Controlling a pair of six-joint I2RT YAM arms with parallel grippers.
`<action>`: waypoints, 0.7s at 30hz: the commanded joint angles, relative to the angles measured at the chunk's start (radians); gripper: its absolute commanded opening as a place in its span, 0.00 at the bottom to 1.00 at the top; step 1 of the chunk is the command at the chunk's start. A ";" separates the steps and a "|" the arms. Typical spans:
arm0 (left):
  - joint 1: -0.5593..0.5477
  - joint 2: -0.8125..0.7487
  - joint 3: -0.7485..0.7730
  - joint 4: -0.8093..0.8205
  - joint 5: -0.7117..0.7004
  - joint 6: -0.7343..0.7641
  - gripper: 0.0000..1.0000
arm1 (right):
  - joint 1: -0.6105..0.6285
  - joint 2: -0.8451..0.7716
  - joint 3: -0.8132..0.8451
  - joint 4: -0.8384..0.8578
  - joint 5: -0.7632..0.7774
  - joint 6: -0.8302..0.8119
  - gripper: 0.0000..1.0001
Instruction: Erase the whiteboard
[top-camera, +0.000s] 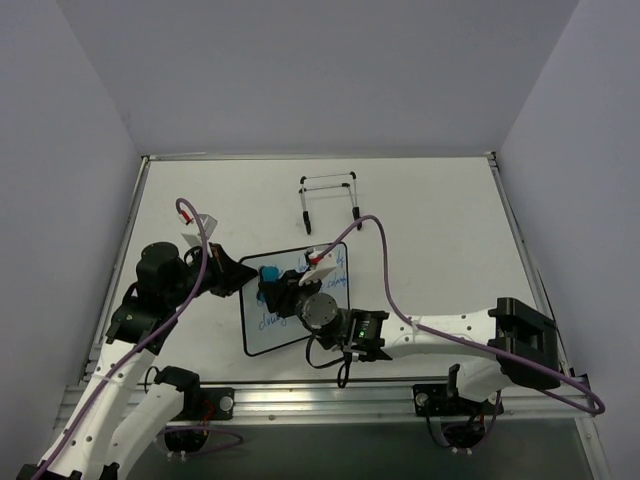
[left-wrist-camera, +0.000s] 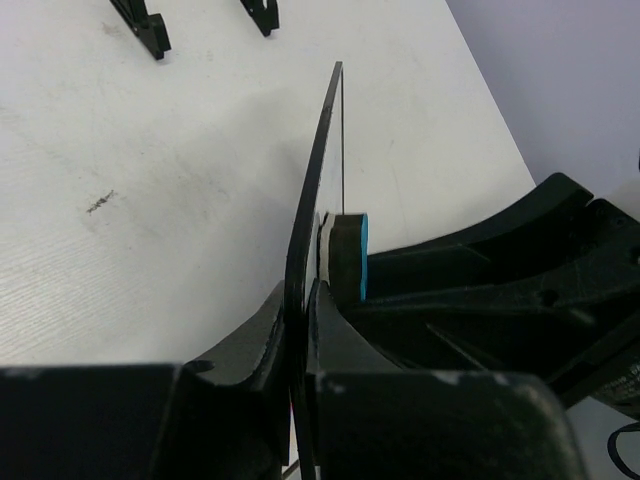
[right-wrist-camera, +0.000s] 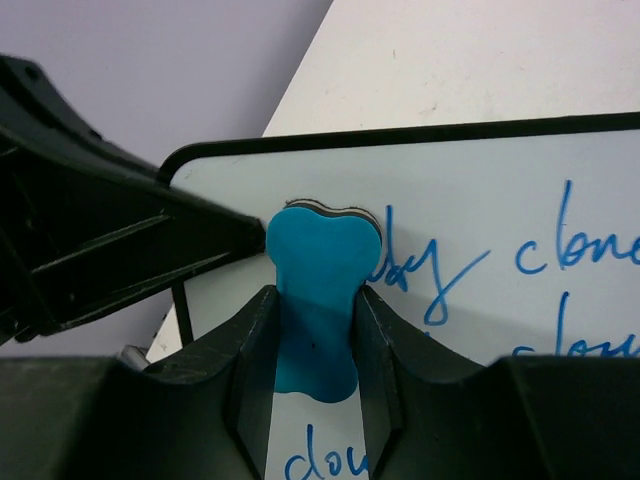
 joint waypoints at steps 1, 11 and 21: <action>-0.028 -0.005 0.023 -0.006 0.017 0.076 0.02 | -0.109 0.018 -0.010 -0.108 -0.025 0.025 0.00; -0.039 0.004 0.020 0.002 0.041 0.076 0.02 | -0.083 0.082 0.155 -0.105 -0.087 -0.016 0.00; -0.054 -0.005 0.020 0.000 0.037 0.079 0.02 | -0.153 0.056 0.005 -0.016 -0.170 0.078 0.00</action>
